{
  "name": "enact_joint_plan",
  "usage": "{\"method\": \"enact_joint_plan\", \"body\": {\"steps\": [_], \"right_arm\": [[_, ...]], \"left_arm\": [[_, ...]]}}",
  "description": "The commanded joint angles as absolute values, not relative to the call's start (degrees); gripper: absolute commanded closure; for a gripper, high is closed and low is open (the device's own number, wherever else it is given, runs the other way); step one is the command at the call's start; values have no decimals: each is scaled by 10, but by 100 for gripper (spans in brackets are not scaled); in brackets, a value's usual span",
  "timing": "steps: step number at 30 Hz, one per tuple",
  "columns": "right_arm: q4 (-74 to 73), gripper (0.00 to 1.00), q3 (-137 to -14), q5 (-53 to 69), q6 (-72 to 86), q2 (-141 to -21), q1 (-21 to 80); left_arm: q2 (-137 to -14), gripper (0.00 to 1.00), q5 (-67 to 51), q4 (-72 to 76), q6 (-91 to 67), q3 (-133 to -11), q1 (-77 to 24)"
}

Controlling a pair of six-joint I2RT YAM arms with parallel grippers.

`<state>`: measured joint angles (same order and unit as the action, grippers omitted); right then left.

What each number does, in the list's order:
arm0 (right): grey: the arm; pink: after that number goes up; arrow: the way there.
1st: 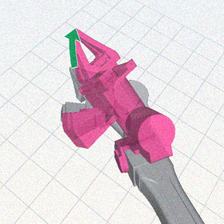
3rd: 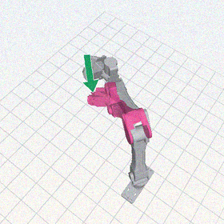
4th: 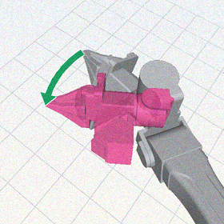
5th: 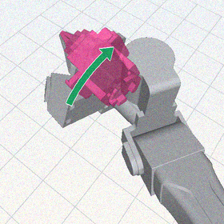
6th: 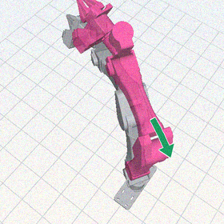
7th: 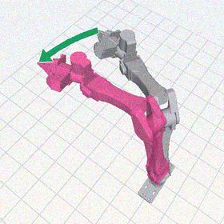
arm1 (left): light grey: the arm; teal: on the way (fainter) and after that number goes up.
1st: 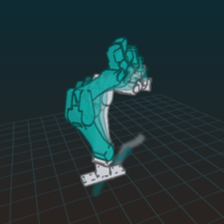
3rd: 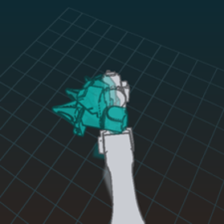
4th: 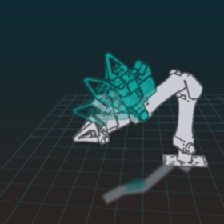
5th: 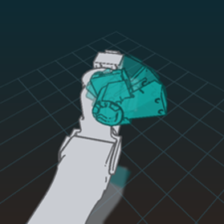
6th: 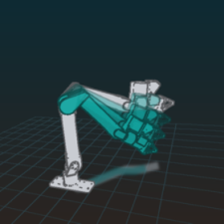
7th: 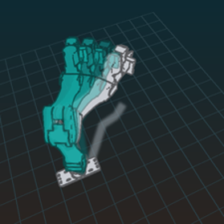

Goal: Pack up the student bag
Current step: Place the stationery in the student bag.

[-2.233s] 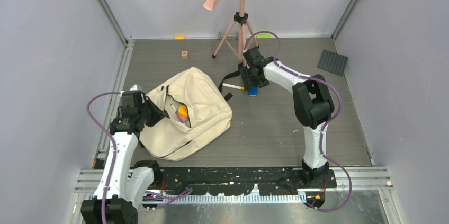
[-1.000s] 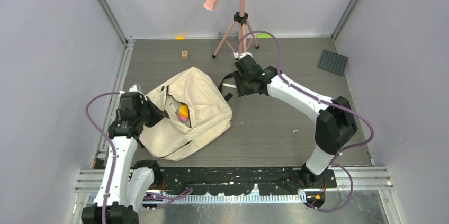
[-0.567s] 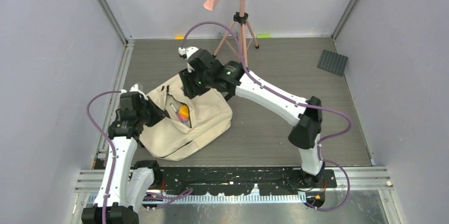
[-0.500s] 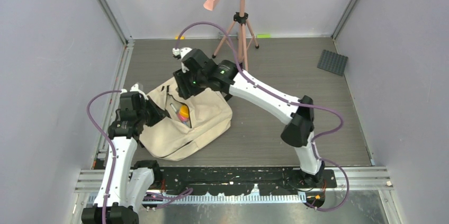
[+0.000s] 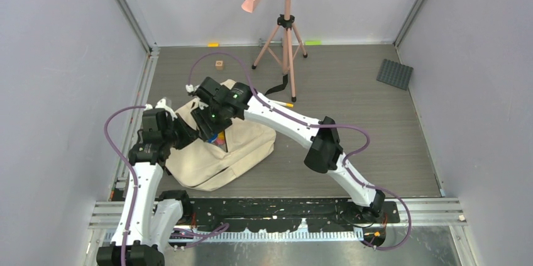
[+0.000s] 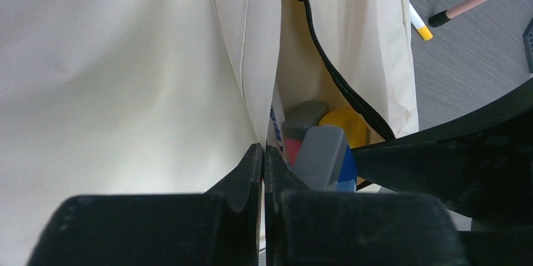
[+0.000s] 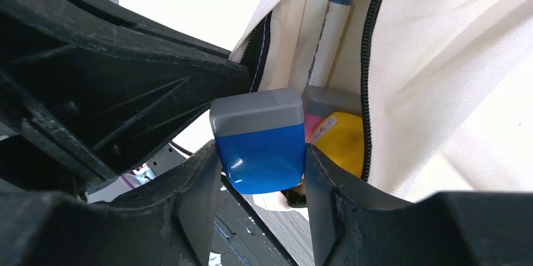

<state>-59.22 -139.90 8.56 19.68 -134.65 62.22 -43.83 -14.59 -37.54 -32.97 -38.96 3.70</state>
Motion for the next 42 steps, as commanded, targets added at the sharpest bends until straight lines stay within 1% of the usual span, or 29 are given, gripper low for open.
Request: {"method": "enact_joint_plan", "body": {"steps": [1,8,12,14,15,16,19,22,23,26,29,34,36,42], "right_arm": [[-593,66,-1437,80,208,-1349,621],[-614,63,-1466,29,202,-1385,621],[-616,59,-1472,-17,193,-1393,621],[-616,54,-1476,-35,191,-1396,621],[-616,50,-1478,-41,191,-1396,621],[-616,47,-1478,-50,189,-1396,621],[-614,31,-1479,-63,185,-1399,621],[-610,23,-1481,-65,180,-1399,621],[-609,19,-1480,-64,177,-1398,621],[-606,17,-1480,-58,170,-1393,621],[-594,18,-1479,-36,164,-1383,621],[-567,19,-1470,-25,151,-1331,622],[-561,19,-1457,-39,142,-1306,622],[-541,17,-1395,-131,93,-1217,621]], "left_arm": [[-427,100,-156,-344,-321,-395,33],[-425,100,-154,-346,-320,-395,33],[-425,100,-152,-347,-319,-395,33],[-426,100,-152,-346,-319,-395,33],[-427,100,-152,-345,-319,-395,33],[-428,100,-152,-345,-318,-396,33],[-429,100,-152,-345,-318,-396,33],[-429,100,-152,-345,-319,-396,33],[-428,100,-151,-345,-319,-396,33],[-429,100,-151,-345,-318,-396,33],[-430,100,-148,-345,-318,-398,33],[-431,100,-132,-356,-317,-405,33],[-431,100,-127,-359,-317,-407,33],[-434,100,-110,-366,-319,-413,33]]}}
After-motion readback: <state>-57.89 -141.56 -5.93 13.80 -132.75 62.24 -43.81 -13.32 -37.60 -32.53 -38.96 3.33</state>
